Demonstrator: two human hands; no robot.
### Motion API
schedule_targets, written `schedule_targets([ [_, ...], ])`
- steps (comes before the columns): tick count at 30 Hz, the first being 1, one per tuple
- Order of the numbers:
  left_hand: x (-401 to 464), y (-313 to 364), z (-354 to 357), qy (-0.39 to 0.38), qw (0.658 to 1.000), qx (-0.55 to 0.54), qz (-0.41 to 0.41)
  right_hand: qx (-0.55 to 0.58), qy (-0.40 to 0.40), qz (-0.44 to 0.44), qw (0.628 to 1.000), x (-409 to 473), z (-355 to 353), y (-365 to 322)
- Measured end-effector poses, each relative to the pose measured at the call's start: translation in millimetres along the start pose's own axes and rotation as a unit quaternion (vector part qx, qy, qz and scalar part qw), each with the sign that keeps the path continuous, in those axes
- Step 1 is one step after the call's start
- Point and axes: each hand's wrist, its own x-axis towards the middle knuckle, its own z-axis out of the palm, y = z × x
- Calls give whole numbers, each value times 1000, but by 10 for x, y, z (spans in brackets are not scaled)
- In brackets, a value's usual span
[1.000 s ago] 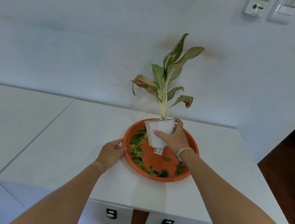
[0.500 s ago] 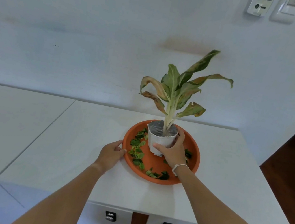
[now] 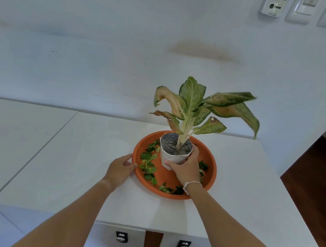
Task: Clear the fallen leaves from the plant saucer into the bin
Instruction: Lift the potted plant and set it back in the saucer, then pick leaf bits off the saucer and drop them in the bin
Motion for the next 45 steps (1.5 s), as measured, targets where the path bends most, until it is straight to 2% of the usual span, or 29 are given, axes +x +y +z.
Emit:
schedule_targets([
  [7, 33, -24, -2, 1, 1000, 8, -9, 3, 36, 11, 999, -57, 51, 8],
  [14, 6, 1, -8, -2, 1000, 28, -10, -35, -29, 65, 997, -57, -212, -96],
  [20, -16, 65, -10, 4, 998, 67, -2, -182, -29, 23, 983, -96, -472, -259],
  [25, 26, 95, 26, 35, 987, 156, 25, -390, -110, 21, 914, -95, -489, -210],
  [31, 21, 126, 72, 34, 943, 313, 108, -510, -183, 3, 840, -116, -371, -124],
  [35, 32, 163, 78, -6, 904, 404, 141, -537, -191, -11, 822, -141, -352, -116],
  [40, 59, 175, 95, -76, 859, 485, 145, -561, -198, -17, 804, -190, -340, -115],
  [45, 92, 231, 141, -97, 799, 572, 156, -586, -183, -27, 789, -272, -358, -124],
])
